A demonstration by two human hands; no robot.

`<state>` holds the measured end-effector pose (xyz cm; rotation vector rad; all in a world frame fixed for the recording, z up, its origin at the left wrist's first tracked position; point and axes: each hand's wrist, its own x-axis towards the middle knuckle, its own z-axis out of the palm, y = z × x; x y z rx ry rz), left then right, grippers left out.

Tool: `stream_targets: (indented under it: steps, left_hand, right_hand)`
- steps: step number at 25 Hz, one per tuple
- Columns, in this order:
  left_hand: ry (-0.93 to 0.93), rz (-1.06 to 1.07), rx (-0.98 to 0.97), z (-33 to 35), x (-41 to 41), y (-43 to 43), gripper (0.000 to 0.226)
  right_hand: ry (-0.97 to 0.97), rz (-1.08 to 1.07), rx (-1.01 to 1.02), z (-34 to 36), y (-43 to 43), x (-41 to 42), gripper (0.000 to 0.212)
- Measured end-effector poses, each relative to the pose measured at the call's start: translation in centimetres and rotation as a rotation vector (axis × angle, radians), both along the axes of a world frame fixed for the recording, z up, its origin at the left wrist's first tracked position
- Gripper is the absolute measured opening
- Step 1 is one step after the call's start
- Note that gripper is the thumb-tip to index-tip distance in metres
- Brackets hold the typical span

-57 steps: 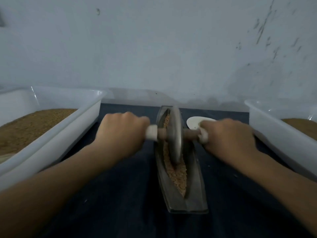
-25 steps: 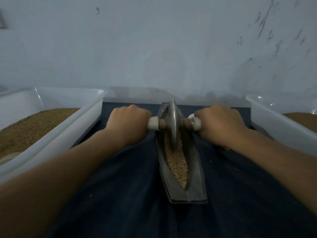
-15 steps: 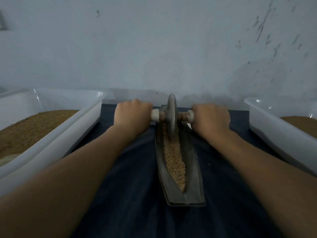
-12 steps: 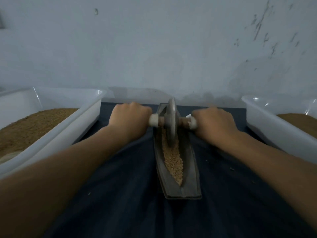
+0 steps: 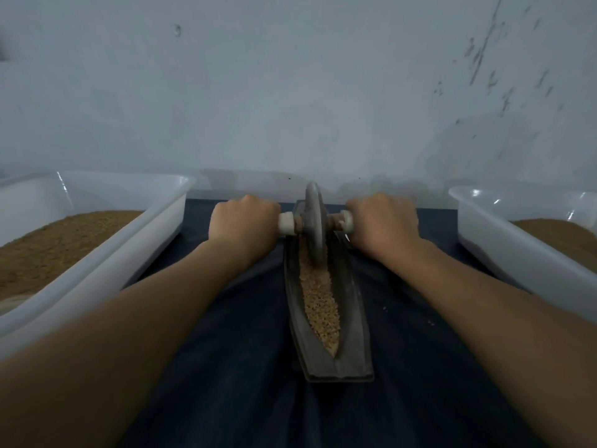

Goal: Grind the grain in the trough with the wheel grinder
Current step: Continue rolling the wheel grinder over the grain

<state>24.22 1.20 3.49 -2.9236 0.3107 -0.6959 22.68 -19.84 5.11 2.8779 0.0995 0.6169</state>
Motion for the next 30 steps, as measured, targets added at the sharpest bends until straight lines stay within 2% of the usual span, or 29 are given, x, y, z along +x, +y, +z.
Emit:
stream_targets:
  steps: [1, 2, 3, 5, 7, 8, 10, 12, 13, 14, 16, 17, 19, 20, 23, 25, 27, 30]
  left_hand:
    - [-0.066, -0.055, 0.05, -0.2, -1.1, 0.6, 0.008]
    - [-0.164, -0.129, 0.094, -0.9, -2.6, 1.3, 0.02]
    - [-0.252, -0.2, 0.137, -1.6, -4.2, 2.1, 0.03]
    - [-0.335, -0.259, 0.128, -2.0, -5.6, 3.2, 0.034]
    - [-0.285, -0.188, 0.125, -1.9, -4.8, 2.4, 0.029]
    - [-0.254, -0.095, 0.155, -1.5, -3.9, 1.3, 0.022]
    - [-0.17, -0.015, 0.169, 0.5, -1.4, -1.0, 0.008]
    - [-0.094, -0.015, 0.194, 1.9, 0.2, -2.0, 0.012]
    - [-0.086, -0.037, 0.195, 1.8, -0.3, -1.6, 0.012]
    - [-0.112, -0.074, 0.191, 1.1, -1.7, -0.6, 0.012]
    - [-0.252, -0.19, 0.175, -1.2, -4.9, 1.8, 0.018]
    - [-0.314, -0.247, 0.163, -2.0, -6.0, 2.8, 0.023]
    - [-0.298, -0.26, 0.125, -2.4, -5.2, 3.5, 0.027]
    - [-0.262, -0.211, 0.116, -2.6, -4.6, 3.1, 0.027]
    - [-0.162, -0.028, 0.016, -1.8, -1.2, 0.4, 0.01]
    - [-0.069, -0.019, -0.031, -0.9, 0.3, -0.1, 0.007]
    - [-0.089, -0.093, 0.029, -0.9, -1.1, 0.9, 0.009]
    - [-0.331, -0.277, 0.128, -2.4, -5.1, 3.0, 0.024]
  right_hand:
    - [-0.022, 0.046, 0.004, -0.7, -0.9, -1.5, 0.007]
    - [-0.112, 0.113, -0.003, -2.0, -2.0, -3.2, 0.012]
    - [-0.213, 0.162, -0.018, -3.2, -2.6, -5.3, 0.024]
    - [-0.348, 0.229, -0.004, -4.3, -3.2, -6.9, 0.038]
    - [-0.336, 0.164, -0.046, -3.9, -2.7, -5.2, 0.038]
    - [-0.271, 0.106, -0.052, -3.6, -2.0, -3.8, 0.034]
    - [-0.069, 0.037, 0.109, -2.2, -0.8, -0.8, 0.013]
    - [0.064, -0.027, 0.22, -1.8, -0.9, 0.8, 0.007]
    - [0.065, -0.01, 0.185, -1.9, -1.3, 0.1, 0.008]
    - [-0.014, 0.046, 0.094, -2.5, -1.9, -1.2, 0.016]
    - [-0.29, 0.197, -0.042, -3.7, -2.5, -5.1, 0.034]
    - [-0.387, 0.262, -0.048, -3.9, -2.9, -6.4, 0.038]
    - [-0.359, 0.287, -0.049, -3.3, -3.1, -6.1, 0.035]
    - [-0.282, 0.212, -0.088, -3.1, -2.4, -5.4, 0.031]
    - [-0.098, 0.031, -0.048, -0.9, 0.2, -1.3, 0.007]
    - [-0.017, 0.016, -0.015, -0.2, 0.7, -0.2, 0.011]
    - [-0.029, 0.094, -0.053, -0.7, -0.6, -2.0, 0.008]
    - [-0.276, 0.196, -0.098, -2.9, -2.7, -6.6, 0.037]
